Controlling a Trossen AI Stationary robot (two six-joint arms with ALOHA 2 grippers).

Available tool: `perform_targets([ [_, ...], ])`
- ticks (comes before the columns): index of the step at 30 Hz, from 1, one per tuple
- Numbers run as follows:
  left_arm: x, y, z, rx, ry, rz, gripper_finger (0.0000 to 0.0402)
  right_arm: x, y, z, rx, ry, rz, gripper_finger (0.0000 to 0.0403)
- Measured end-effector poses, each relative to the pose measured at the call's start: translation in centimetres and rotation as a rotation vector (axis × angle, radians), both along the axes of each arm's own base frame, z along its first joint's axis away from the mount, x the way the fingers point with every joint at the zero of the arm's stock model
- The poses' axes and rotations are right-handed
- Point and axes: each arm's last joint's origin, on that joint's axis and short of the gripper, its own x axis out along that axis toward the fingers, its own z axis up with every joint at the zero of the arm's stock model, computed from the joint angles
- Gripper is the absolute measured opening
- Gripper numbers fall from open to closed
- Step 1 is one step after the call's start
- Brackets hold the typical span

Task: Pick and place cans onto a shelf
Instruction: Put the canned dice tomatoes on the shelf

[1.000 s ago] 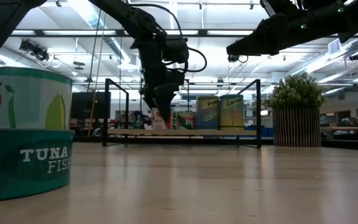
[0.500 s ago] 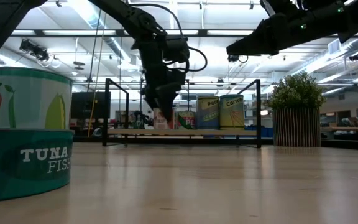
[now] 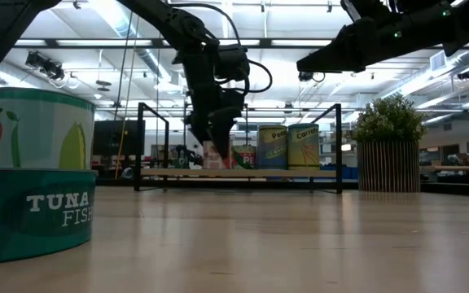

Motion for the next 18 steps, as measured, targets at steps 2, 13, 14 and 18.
perform_targets([
  [2, 0.01, 0.02, 0.01, -0.003, -0.007, 0.015, 0.0316, 0.00, 0.00, 0.00, 0.000, 0.000, 0.000, 0.0348],
  [13, 0.12, -0.26, 0.00, -0.012, -0.008, 0.004, 0.0316, 0.00, 0.00, -0.01, 0.000, 0.000, 0.000, 0.0348],
  [14, 0.12, -0.25, -0.01, -0.014, -0.007, -0.010, 0.0316, 0.00, 0.00, -0.01, 0.000, 0.000, 0.000, 0.0348],
  [18, 0.35, -0.39, 0.05, -0.006, -0.013, -0.067, 0.0316, 0.00, 0.00, -0.01, 0.000, 0.000, 0.000, 0.0348],
])
